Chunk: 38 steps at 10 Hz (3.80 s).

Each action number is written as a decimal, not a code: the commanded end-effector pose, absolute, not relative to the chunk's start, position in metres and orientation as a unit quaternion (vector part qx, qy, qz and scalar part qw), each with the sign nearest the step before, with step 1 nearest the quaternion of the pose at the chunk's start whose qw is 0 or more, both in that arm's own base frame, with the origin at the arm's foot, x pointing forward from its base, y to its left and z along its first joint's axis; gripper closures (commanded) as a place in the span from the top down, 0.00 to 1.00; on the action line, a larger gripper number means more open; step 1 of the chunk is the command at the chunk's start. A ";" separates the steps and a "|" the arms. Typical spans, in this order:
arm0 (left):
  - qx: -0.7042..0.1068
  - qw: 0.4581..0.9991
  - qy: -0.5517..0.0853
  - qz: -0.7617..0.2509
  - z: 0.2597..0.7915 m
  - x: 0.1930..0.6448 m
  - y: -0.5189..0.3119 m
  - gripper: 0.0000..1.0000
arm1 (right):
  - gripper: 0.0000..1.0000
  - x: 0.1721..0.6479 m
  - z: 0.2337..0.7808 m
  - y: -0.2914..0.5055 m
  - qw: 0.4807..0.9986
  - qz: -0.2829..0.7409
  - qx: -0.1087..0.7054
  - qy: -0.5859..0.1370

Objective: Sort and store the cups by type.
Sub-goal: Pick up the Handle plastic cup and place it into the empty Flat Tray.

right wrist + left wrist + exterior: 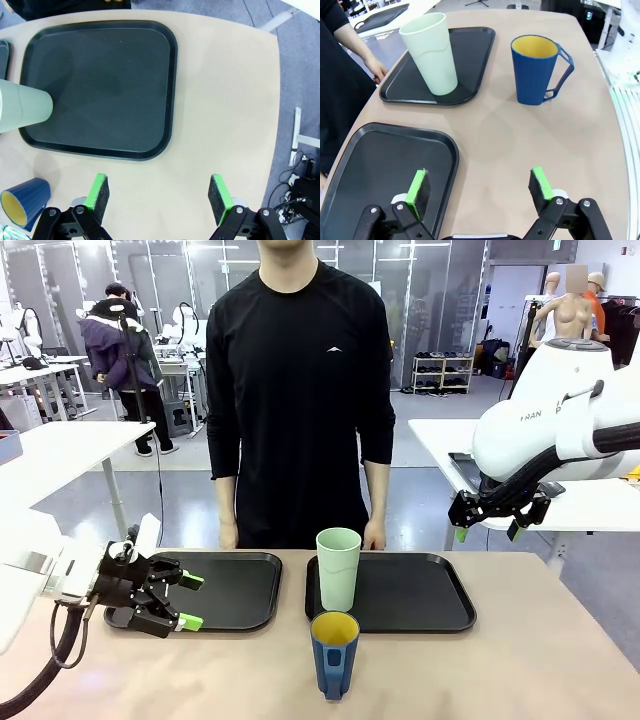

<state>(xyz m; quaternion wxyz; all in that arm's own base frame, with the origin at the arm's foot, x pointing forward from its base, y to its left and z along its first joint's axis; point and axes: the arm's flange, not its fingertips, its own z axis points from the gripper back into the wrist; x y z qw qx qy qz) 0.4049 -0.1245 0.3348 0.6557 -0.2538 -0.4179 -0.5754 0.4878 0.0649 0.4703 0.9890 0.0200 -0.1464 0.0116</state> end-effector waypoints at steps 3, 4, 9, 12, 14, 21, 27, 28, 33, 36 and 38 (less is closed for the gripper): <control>-0.258 0.656 -0.422 -0.570 0.335 0.409 -0.128 1.00 | 1.00 0.488 0.471 0.064 0.989 0.008 0.021 -0.148; -0.258 0.656 -0.422 -0.570 0.335 0.409 -0.128 1.00 | 1.00 0.488 0.471 0.064 0.989 0.008 0.021 -0.148; -0.197 0.693 -0.342 -0.603 0.371 0.387 -0.060 1.00 | 1.00 0.488 0.471 0.064 0.989 0.008 0.021 -0.148; -0.137 0.734 -0.268 -0.608 0.375 0.372 -0.020 1.00 | 1.00 0.488 0.471 0.064 0.989 0.008 0.021 -0.148; -0.139 0.738 -0.260 -0.607 0.372 0.370 -0.013 1.00 | 1.00 0.488 0.471 0.064 0.989 0.008 0.021 -0.148; -0.134 0.734 -0.267 -0.610 0.373 0.403 -0.004 1.00 | 1.00 0.488 0.470 0.065 0.989 0.012 0.020 -0.146; -0.134 0.734 -0.267 -0.610 0.373 0.403 -0.004 1.00 | 1.00 0.435 0.441 0.020 0.892 0.420 -0.085 -0.144; -0.134 0.734 -0.267 -0.610 0.373 0.403 -0.004 1.00 | 1.00 0.431 0.437 0.017 0.861 0.477 -0.113 -0.135; -0.134 0.734 -0.267 -0.610 0.373 0.403 -0.004 1.00 | 1.00 0.427 0.433 0.012 0.778 0.617 -0.062 -0.099; -0.134 0.734 -0.267 -0.610 0.373 0.403 -0.004 1.00 | 1.00 0.428 0.429 0.021 0.780 0.611 -0.081 -0.103; -0.134 0.734 -0.267 -0.610 0.373 0.403 -0.004 1.00 | 1.00 0.428 0.429 0.021 0.780 0.611 -0.081 -0.103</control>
